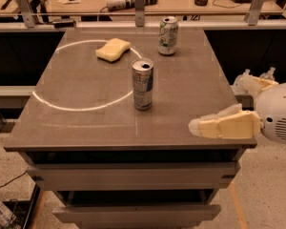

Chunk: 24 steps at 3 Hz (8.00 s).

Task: Move redbull can near 7up can

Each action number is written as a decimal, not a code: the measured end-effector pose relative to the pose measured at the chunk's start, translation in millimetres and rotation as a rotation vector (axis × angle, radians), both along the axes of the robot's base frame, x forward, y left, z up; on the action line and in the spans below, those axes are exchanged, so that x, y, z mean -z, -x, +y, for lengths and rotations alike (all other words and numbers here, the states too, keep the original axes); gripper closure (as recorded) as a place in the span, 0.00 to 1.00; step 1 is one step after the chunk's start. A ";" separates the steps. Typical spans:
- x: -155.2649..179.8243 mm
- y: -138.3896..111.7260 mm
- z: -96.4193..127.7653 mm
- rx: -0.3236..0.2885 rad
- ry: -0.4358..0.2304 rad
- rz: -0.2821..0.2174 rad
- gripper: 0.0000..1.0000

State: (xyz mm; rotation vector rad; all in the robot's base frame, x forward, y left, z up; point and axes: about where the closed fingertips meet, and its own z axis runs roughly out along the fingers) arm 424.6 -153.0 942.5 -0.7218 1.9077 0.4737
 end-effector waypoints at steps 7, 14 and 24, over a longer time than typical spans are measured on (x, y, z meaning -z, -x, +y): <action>93.1 -94.0 141.4 -0.182 -0.120 -0.195 0.00; 96.8 -169.4 94.7 0.000 0.002 -0.183 1.00; -4.2 -266.0 34.1 0.281 -0.012 -0.368 1.00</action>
Offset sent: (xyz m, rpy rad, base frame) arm 0.0146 0.0453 -0.0689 0.0651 -0.0409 0.0387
